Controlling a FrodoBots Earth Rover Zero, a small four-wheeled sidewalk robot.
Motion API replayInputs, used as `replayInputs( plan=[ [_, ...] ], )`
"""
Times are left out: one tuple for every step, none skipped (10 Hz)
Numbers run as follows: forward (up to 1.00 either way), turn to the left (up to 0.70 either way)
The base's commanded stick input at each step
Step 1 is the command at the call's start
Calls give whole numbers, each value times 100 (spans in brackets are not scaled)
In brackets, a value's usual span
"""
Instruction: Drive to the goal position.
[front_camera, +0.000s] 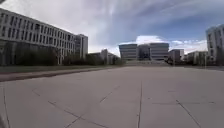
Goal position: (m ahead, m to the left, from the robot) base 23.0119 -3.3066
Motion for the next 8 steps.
replayInputs(
  plan=[
    [4,0],
    [4,0],
    [4,0],
    [4,0],
    [4,0],
    [4,0],
    [2,0],
    [2,0]
  ],
)
